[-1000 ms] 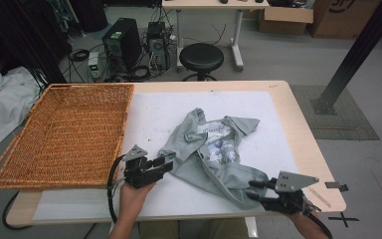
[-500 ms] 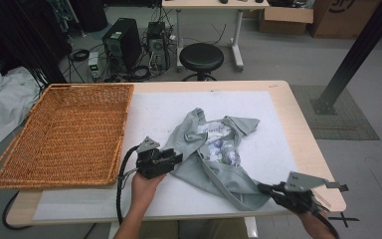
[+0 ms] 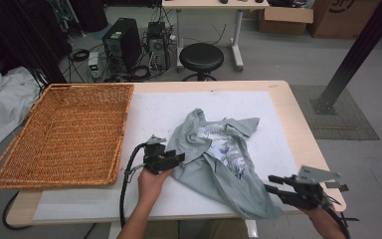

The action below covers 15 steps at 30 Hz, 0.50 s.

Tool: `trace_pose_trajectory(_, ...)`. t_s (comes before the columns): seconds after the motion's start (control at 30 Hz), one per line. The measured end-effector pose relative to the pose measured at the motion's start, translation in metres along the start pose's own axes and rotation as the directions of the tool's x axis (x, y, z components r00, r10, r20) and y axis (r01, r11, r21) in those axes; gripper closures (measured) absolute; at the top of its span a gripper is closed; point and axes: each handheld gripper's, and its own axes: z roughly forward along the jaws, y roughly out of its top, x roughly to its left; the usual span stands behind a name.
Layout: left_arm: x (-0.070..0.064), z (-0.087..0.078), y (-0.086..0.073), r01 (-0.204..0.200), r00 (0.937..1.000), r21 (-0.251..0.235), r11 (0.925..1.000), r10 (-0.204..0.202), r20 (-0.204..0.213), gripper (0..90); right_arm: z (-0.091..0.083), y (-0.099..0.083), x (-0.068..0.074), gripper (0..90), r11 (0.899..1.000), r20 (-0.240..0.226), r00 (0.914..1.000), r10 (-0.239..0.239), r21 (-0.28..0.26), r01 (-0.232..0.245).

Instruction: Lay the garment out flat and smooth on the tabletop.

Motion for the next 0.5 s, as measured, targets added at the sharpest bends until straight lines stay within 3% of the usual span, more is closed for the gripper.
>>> trace_pose_trajectory(0.1, -0.003, 0.004, 0.000, -0.026, 0.9993, 0.032, 0.9992, 0.027, -0.028, 71.7, 0.027, 0.012, -0.008, 58.6, 0.998, 0.100, 0.9935, 0.054, 0.018, -0.056)
trace_pose_trajectory(0.13, -0.003, 0.004, 0.000, -0.032, 0.9988, 0.029, 0.9991, 0.033, -0.036, 77.4, 0.040, 0.016, -0.013, 54.8, 0.994, 0.141, 0.9856, 0.093, 0.038, -0.099)
trace_pose_trajectory(0.2, -0.005, 0.001, 0.000, -0.047, 0.9977, 0.000, 0.9989, 0.047, -0.048, 85.0, 0.060, 0.020, -0.017, 53.9, 0.987, 0.182, 0.9758, 0.122, 0.083, -0.139)
trace_pose_trajectory(0.3, -0.004, -0.005, 0.001, -0.066, 0.9935, -0.058, 0.9961, 0.061, -0.096, 88.0, 0.078, 0.024, -0.023, 49.3, 0.976, 0.209, 0.9651, 0.158, 0.115, -0.184)
trace_pose_trajectory(0.4, 0.003, -0.015, 0.005, -0.049, 0.9850, -0.130, 0.9903, 0.026, -0.171, 88.9, 0.089, 0.026, -0.028, 49.4, 0.974, 0.225, 0.9624, 0.152, 0.132, -0.185)
trace_pose_trajectory(0.47, 0.010, -0.023, 0.008, -0.017, 0.9760, -0.192, 0.9813, -0.026, -0.216, 88.9, 0.092, 0.027, -0.031, 50.9, 0.973, 0.240, 0.9582, 0.156, 0.127, -0.190)
trace_pose_trajectory(0.5, 0.013, -0.028, 0.009, -0.003, 0.9686, -0.228, 0.9736, -0.054, -0.243, 88.9, 0.093, 0.028, -0.033, 52.3, 0.972, 0.246, 0.9557, 0.161, 0.126, -0.196)
